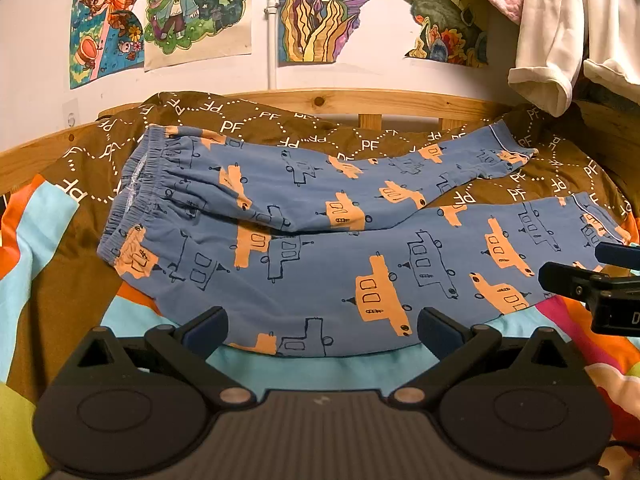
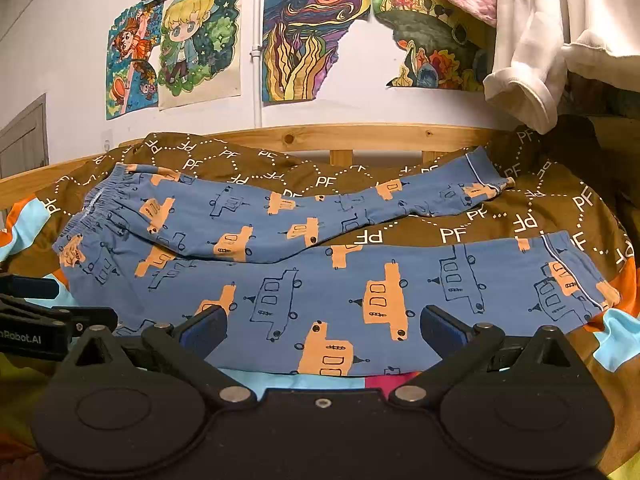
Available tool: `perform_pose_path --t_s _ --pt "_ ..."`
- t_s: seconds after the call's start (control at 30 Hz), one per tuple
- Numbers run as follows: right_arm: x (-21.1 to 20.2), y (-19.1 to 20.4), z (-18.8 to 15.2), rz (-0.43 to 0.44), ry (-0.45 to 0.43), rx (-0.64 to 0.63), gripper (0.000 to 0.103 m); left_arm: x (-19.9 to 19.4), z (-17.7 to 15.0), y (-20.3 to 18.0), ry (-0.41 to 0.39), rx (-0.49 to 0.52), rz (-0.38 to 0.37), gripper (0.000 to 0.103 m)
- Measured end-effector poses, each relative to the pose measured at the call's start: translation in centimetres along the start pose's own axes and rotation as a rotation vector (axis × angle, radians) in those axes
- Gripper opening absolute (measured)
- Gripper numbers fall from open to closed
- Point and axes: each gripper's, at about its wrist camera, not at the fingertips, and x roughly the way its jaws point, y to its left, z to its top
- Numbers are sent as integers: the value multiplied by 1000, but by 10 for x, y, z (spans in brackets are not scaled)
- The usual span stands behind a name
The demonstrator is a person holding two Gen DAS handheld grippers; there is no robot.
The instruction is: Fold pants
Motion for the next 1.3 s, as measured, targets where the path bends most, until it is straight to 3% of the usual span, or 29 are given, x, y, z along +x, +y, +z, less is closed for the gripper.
perform_pose_path --t_s 1.3 --pt "-3 4 8 0 5 0 102 2 1 0 14 -5 -8 103"
